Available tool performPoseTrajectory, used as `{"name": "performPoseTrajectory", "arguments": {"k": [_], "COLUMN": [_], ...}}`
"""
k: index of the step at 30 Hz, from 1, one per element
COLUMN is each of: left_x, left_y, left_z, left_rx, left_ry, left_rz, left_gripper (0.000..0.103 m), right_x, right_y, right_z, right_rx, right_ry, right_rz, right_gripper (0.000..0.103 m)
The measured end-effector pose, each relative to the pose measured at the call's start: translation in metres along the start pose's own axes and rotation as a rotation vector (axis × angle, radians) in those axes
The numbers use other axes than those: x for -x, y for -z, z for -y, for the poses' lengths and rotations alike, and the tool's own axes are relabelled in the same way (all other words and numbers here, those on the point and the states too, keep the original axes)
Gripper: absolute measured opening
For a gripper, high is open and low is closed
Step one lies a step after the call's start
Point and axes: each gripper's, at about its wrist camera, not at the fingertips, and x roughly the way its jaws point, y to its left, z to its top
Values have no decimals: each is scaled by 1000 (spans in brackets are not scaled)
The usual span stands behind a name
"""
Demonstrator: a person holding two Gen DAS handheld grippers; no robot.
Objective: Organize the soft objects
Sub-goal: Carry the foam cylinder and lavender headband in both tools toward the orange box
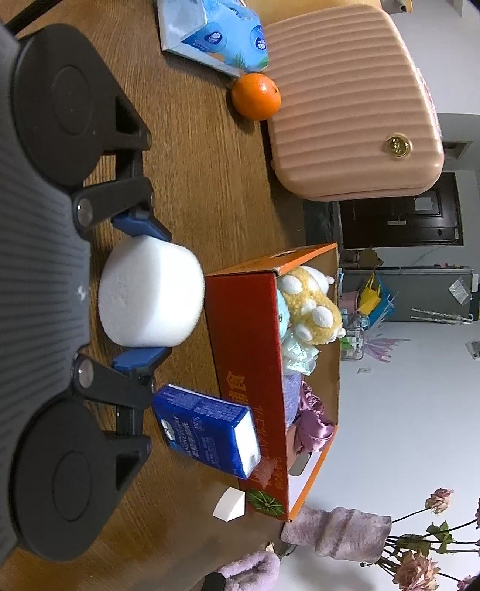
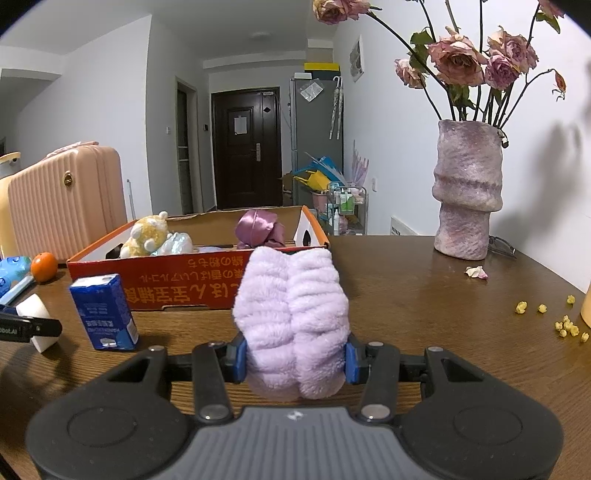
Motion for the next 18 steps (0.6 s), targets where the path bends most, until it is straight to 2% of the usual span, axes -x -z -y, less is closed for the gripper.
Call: {"name": "performPoseTrajectory", "arguments": {"k": [18], "left_x": [28], "left_y": [-8], "left_z": [-1], "left_rx": [98], "left_ry": [-93], "left_rz": [119], "left_gripper": [59], "right_x": [6], "right_y": [-3], "right_z": [-2], "right_rx": [10], "right_ry": [-12], "right_rz": [56], "right_gripper": [46]}}
